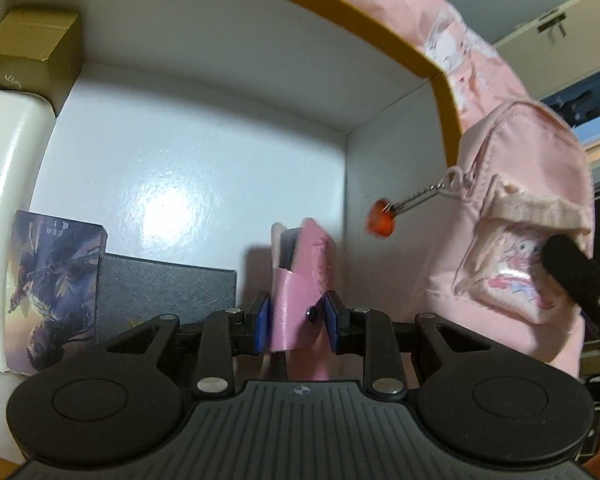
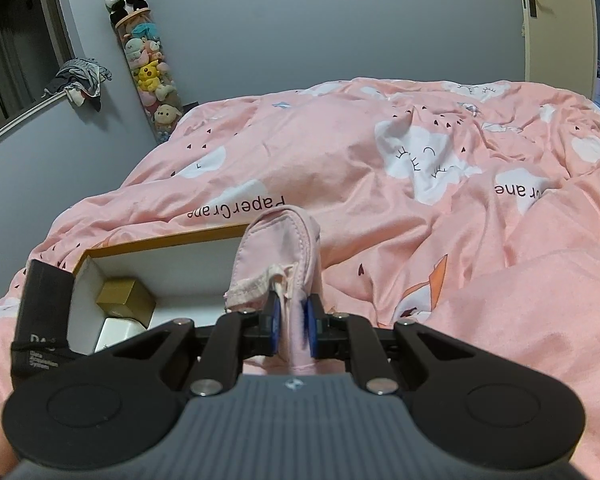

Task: Organize objects
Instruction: 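Carry the pink wallet and pink backpack over the orange box, then lower the wallet and backpack into the box and open both tools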

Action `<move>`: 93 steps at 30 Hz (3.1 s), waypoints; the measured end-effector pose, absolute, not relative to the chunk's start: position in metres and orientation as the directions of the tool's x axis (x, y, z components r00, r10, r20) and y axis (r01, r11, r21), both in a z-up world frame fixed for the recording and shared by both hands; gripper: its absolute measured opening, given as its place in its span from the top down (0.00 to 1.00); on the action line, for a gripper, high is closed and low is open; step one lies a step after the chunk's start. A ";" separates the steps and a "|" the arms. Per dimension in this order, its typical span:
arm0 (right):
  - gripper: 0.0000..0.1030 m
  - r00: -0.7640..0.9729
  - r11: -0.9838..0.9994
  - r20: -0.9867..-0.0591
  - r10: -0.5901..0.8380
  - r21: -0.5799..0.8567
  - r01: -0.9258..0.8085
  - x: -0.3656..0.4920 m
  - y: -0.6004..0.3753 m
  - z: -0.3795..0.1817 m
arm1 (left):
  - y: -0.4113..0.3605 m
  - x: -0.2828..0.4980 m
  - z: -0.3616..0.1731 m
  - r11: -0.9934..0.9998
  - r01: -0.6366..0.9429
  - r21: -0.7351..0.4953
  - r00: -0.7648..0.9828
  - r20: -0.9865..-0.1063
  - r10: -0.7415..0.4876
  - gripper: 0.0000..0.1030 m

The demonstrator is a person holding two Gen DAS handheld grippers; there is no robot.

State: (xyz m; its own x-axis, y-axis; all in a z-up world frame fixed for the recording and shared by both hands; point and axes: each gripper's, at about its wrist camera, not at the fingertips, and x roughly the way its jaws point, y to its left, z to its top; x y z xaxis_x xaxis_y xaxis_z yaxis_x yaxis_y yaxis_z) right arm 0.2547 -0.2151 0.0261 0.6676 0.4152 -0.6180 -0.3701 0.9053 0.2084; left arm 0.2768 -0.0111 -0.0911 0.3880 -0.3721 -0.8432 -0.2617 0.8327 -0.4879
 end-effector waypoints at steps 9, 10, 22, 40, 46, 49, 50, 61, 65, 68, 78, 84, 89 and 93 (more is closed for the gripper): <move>0.87 0.673 0.907 -0.614 0.413 0.208 -0.366 0.252 -0.219 0.029 | -0.019 0.281 -0.077 0.907 -0.191 -0.375 0.364 -0.885 -0.290 0.62; 0.87 0.674 0.907 -0.613 0.412 0.207 -0.367 0.252 -0.219 0.030 | -0.018 0.280 -0.075 0.906 -0.184 -0.381 0.370 -0.881 -0.296 0.59; 0.87 0.614 0.873 -0.632 0.473 0.241 -0.424 0.243 -0.213 0.033 | 0.009 0.239 -0.019 0.933 -0.101 -0.345 0.552 -0.800 -0.236 0.56; 0.87 0.338 0.874 -0.853 0.399 0.243 -0.420 0.276 -0.169 -0.011 | 0.031 0.204 -0.014 0.926 -0.087 -0.367 0.601 -0.761 -0.245 0.55; 0.84 0.336 0.871 -0.896 0.291 0.103 -0.480 0.274 -0.147 -0.022 | 0.031 0.202 -0.017 0.935 -0.083 -0.346 0.595 -0.770 -0.232 0.56; 0.80 0.355 0.855 -0.902 0.247 0.030 -0.518 0.270 -0.138 -0.023 | 0.031 0.202 -0.019 0.936 -0.073 -0.344 0.582 -0.777 -0.240 0.56; 0.78 0.362 0.852 -0.901 0.238 0.015 -0.524 0.270 -0.136 -0.023 | 0.031 0.202 -0.020 0.937 -0.071 -0.343 0.578 -0.780 -0.241 0.56; 0.66 0.402 0.848 -0.882 0.245 -0.006 -0.531 0.257 -0.142 -0.008 | 0.036 0.195 -0.016 0.936 -0.065 -0.345 0.596 -0.766 -0.241 0.56; 0.66 0.444 0.842 -0.863 0.242 -0.041 -0.538 0.255 -0.140 0.000 | 0.039 0.194 -0.015 0.935 -0.070 -0.348 0.602 -0.762 -0.239 0.56; 0.66 0.410 0.826 -0.867 0.282 0.002 -0.563 0.260 -0.137 0.002 | 0.040 0.195 -0.015 0.935 -0.073 -0.346 0.598 -0.766 -0.236 0.56; 0.82 0.314 0.826 -0.907 0.281 0.061 -0.561 0.273 -0.126 -0.029 | 0.041 0.195 -0.020 0.937 -0.071 -0.342 0.585 -0.775 -0.239 0.56; 0.83 0.342 0.796 -0.915 0.216 -0.037 -0.604 0.263 -0.117 -0.035 | 0.036 0.192 -0.017 0.940 -0.031 -0.339 0.588 -0.767 -0.257 0.56; 0.88 0.359 0.766 -0.913 0.193 -0.088 -0.637 0.257 -0.108 -0.036 | 0.033 0.188 -0.014 0.945 -0.017 -0.328 0.583 -0.771 -0.257 0.56; 0.92 0.312 0.762 -0.928 0.202 -0.051 -0.645 0.262 -0.106 -0.041 | 0.032 0.183 -0.012 0.947 -0.011 -0.322 0.578 -0.774 -0.257 0.56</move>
